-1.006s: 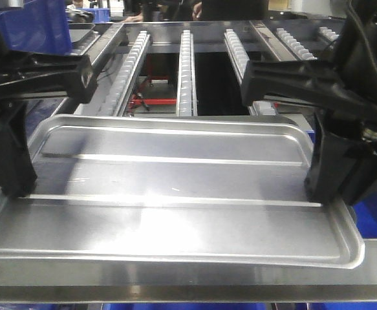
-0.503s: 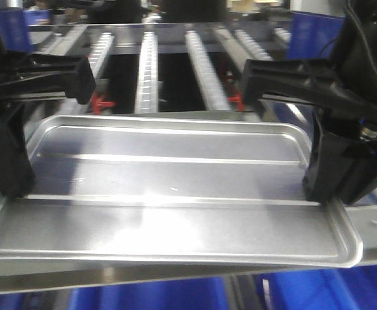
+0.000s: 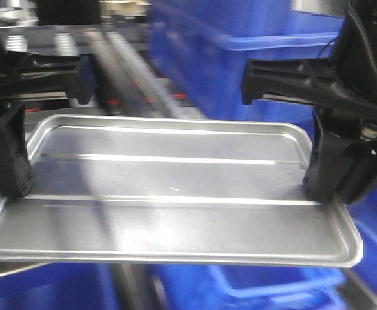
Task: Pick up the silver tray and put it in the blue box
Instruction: 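Hold the tray level in both grippers while the base drives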
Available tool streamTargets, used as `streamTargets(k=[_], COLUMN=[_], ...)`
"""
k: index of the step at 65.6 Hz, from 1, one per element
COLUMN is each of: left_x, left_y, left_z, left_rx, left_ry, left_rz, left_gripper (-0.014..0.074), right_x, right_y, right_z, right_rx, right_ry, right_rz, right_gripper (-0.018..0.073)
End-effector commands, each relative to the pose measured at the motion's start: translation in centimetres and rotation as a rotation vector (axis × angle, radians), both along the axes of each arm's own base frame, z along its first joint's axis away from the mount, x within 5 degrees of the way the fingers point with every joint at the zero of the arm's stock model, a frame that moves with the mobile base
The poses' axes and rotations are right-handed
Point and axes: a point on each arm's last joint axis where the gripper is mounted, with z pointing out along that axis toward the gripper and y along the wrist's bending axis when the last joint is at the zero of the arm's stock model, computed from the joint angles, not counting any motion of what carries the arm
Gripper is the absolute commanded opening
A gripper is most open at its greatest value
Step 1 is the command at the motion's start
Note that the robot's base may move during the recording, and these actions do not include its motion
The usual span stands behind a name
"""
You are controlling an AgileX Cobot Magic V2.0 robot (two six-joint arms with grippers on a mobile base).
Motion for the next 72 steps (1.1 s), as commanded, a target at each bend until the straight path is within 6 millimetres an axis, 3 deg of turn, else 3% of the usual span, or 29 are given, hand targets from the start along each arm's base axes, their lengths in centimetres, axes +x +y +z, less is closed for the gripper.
streamTargets(k=[1, 72], left_x=[-0.1, -0.1], left_y=[0.12, 0.12], left_z=[1.33, 1.33], left_rx=[-0.02, -0.02], left_ry=[-0.048, -0.048], left_rz=[-0.015, -0.015], left_gripper=[-0.0006, -0.0006], right_x=[0.16, 0.16], right_y=[-0.26, -0.27], right_z=[1.54, 1.53], right_rx=[0.016, 0.015], right_ry=[-0.074, -0.073], right_rz=[0.013, 0.013], right_gripper=[0.0057, 0.0057])
